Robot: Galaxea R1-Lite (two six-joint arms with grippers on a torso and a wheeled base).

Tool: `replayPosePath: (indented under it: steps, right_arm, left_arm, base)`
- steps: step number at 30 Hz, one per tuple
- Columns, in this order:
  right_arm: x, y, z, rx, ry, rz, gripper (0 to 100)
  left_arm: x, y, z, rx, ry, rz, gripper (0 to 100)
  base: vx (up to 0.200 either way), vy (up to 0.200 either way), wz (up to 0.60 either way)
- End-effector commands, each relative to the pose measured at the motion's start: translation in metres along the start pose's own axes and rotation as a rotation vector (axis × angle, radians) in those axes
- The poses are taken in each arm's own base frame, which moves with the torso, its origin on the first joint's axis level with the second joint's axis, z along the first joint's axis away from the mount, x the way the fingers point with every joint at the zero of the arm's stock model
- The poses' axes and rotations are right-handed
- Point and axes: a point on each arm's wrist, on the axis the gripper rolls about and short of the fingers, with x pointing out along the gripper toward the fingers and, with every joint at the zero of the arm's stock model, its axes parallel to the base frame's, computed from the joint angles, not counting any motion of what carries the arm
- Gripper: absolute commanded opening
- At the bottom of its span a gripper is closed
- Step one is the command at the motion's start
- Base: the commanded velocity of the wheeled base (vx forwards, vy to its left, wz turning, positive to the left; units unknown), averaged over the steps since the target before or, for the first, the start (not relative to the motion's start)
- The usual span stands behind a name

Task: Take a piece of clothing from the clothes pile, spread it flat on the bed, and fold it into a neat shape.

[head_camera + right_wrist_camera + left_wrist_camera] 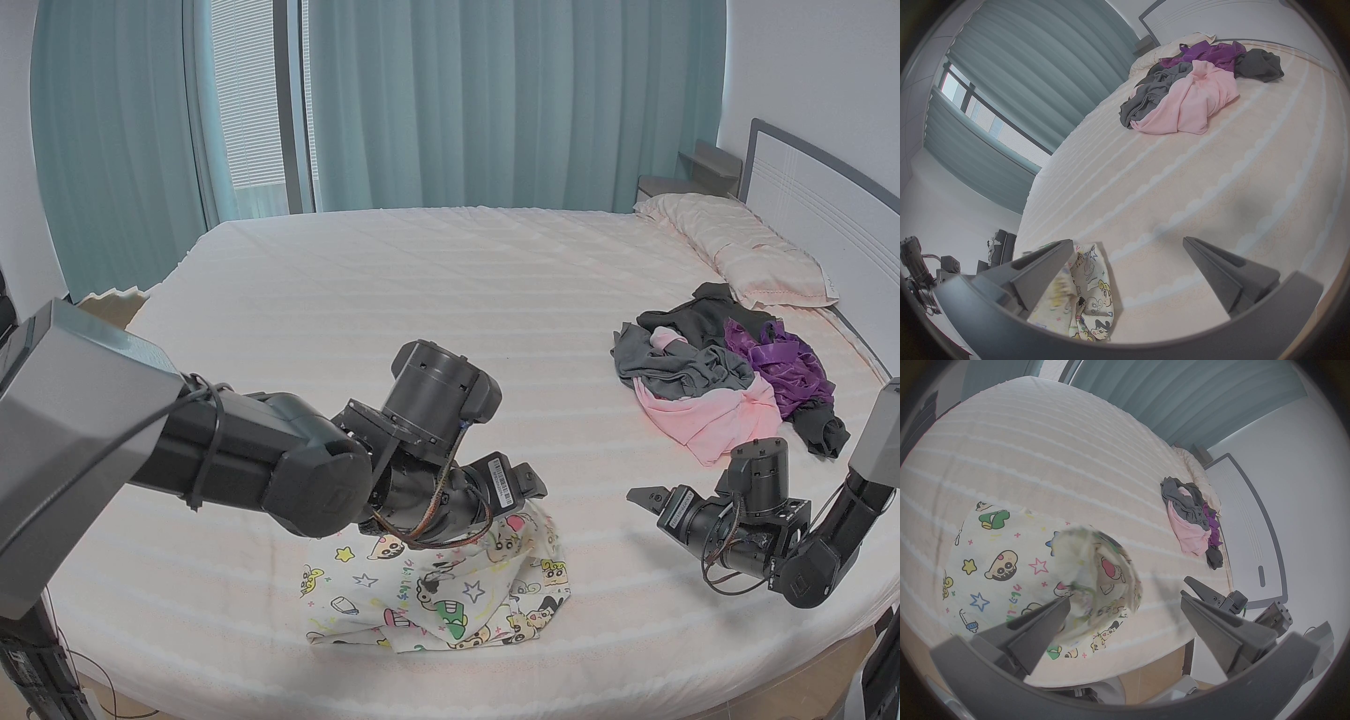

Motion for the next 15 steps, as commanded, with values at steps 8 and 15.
replayPosePath:
  steps: [8,15]
  right_arm:
    - [0.001,-0.001,-0.001,-0.001,0.004,-0.003,100]
    - [0.0,-0.001,-0.002,-0.002,0.009,-0.005,100]
  left_arm:
    - [-0.029,0.003,0.006,-0.054,-0.032,-0.027,100]
    - [-0.046,0.037,0.01,-0.147,-0.03,0.027,100]
  base:
    - [0.0,0.0,0.0]
    - [0.0,0.0,0.0]
